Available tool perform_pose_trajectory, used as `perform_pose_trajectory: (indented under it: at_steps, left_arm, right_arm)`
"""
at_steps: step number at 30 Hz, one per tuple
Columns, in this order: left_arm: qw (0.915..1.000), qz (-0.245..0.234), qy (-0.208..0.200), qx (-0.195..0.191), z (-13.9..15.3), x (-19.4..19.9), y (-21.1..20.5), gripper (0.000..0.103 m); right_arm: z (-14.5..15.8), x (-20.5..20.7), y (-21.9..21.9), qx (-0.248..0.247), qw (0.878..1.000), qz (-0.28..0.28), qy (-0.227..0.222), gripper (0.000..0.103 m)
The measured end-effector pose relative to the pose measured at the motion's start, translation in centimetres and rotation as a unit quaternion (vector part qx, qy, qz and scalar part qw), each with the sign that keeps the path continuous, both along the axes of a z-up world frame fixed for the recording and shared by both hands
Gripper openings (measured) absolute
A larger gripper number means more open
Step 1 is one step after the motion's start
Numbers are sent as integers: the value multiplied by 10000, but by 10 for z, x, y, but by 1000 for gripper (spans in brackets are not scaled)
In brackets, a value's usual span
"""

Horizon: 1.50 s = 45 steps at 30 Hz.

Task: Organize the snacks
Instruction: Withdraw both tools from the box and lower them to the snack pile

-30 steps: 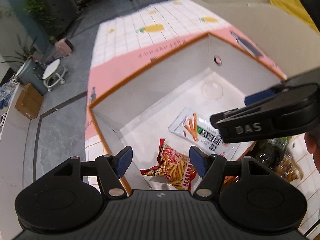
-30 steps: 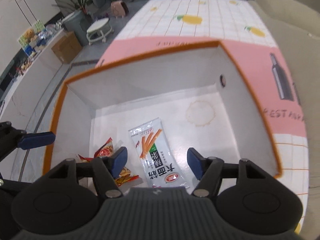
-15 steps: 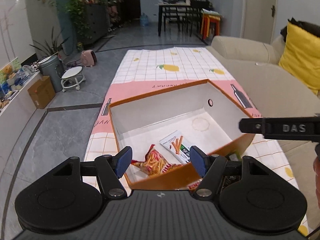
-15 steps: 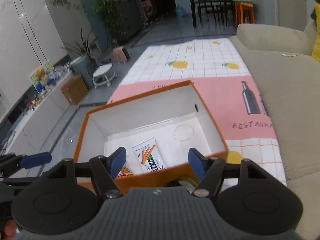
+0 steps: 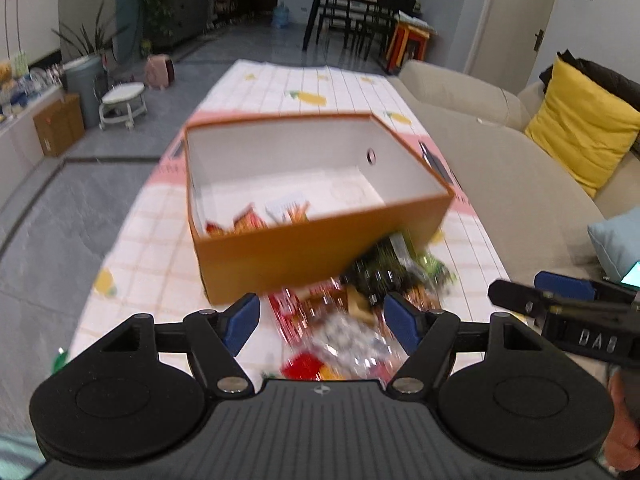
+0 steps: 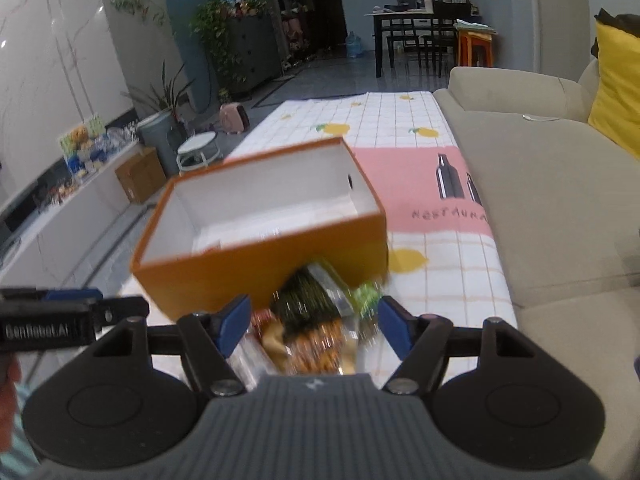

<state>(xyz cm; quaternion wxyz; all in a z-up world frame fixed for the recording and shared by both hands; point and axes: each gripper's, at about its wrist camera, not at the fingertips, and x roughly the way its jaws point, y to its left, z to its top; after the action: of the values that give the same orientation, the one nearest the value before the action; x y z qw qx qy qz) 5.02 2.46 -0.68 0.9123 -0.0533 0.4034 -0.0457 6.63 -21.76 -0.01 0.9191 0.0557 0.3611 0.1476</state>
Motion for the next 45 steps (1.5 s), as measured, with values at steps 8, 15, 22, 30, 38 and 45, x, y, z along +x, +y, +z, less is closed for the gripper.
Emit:
perform_pose_trajectory:
  at_steps: [8, 15, 22, 30, 38, 45]
  left_arm:
    - [9951, 8, 993, 23, -43, -10, 2, 83]
    - [9882, -186, 1507, 220, -72, -13, -1, 79]
    - [9829, -153, 1767, 494, -91, -4, 2, 76]
    - [9815, -116, 1875, 361, -100, 1, 9, 66]
    - [9793, -31, 2018, 117, -110, 6, 21, 52]
    - [9852, -10, 1716, 17, -89, 3, 24, 49]
  right_arm:
    - [-39, -19, 0, -85, 9989, 85, 449, 68]
    - [-65, -20, 24, -296, 9962, 495, 658, 68]
    - [-73, -18, 35, -475, 9944, 724, 608, 68]
    - [-81, -13, 44, -526, 9927, 887, 631, 68]
    - [-85, -10, 61, -705, 9888, 1252, 414, 68]
    - [-91, -2, 76, -904, 9816, 1642, 370, 69]
